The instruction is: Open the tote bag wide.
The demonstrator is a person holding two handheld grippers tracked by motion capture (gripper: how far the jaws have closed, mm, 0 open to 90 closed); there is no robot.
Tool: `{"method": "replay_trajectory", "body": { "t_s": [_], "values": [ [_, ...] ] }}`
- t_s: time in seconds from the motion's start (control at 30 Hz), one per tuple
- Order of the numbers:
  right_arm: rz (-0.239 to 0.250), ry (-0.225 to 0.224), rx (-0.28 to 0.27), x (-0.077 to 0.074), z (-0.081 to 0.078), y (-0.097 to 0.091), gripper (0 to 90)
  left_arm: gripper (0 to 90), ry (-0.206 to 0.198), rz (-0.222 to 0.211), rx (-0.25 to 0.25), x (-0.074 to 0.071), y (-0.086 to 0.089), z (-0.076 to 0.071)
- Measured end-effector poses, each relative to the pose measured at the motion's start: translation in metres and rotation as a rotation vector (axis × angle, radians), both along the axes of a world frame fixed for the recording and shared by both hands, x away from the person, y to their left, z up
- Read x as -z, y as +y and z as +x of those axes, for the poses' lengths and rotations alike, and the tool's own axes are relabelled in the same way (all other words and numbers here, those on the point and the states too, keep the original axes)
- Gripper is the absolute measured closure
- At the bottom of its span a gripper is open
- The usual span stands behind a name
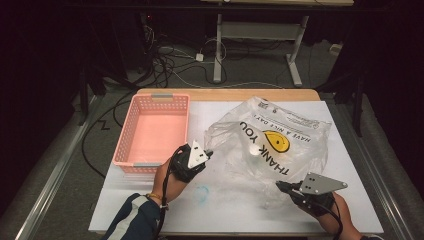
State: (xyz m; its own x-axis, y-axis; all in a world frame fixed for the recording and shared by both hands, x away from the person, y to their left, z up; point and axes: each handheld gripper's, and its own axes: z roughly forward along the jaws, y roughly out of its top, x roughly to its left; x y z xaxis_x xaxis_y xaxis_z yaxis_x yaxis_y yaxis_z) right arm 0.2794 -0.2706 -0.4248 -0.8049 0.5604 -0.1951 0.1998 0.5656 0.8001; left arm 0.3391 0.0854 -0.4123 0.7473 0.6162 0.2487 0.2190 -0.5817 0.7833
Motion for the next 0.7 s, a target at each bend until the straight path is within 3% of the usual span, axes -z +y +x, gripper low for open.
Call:
{"method": "replay_trajectory", "body": {
  "t_s": [0.5,0.7],
  "values": [
    [0.075,-0.089,0.065,-0.024,0.008,-0.012,90.0,85.1,-0.022,-0.019,-0.028,-0.007,0.011,-0.001],
    [0.107,-0.161,0.102,-0.042,0.013,-0.018,90.0,85.1,-0.042,-0.040,-0.043,-0.016,0.018,-0.003]
  ]
}}
